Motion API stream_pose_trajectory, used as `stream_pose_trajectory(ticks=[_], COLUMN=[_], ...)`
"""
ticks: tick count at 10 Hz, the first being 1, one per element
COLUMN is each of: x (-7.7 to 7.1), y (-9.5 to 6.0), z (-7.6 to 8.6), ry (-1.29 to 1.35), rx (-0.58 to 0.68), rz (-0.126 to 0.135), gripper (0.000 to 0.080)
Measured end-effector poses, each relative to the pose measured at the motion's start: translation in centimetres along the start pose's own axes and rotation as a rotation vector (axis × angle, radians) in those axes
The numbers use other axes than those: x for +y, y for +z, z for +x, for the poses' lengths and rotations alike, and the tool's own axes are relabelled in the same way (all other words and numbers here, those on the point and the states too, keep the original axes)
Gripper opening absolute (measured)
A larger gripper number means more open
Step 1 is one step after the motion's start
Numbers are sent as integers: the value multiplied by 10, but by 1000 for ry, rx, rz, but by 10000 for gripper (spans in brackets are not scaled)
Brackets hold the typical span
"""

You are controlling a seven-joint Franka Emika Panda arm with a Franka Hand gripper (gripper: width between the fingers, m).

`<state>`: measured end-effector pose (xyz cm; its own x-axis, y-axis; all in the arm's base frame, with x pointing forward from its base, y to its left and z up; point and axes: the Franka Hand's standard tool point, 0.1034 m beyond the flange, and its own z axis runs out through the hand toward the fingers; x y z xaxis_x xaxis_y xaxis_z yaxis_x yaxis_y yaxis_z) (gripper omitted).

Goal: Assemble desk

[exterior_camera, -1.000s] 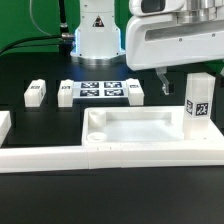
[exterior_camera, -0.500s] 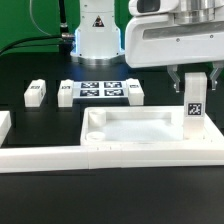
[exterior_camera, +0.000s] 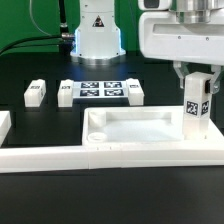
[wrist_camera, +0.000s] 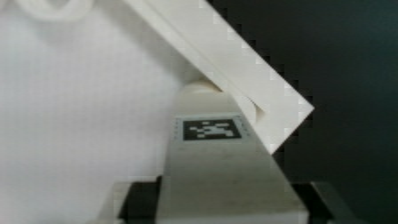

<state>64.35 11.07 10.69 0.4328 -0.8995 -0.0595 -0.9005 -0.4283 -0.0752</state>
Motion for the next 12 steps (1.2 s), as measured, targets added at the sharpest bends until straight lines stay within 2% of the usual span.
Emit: stream_pose_trajectory(ticks=[2, 3, 4, 5, 9, 10, 11, 12], x=[-4, -6, -7, -9, -5, -5, -5, -9], y=[0, -1, -1, -1, -1, -1, -1, -11], z=[-1, -1, -2, -2, 3, 3, 2, 0], ry=[341, 422, 500, 638, 705, 703, 698, 660], rx=[-5, -7, -6, 2, 13, 13, 13, 9], rz=[0, -6, -3, 12, 21, 21, 22, 34], gripper=[288, 288, 288, 288, 316, 502, 613, 613])
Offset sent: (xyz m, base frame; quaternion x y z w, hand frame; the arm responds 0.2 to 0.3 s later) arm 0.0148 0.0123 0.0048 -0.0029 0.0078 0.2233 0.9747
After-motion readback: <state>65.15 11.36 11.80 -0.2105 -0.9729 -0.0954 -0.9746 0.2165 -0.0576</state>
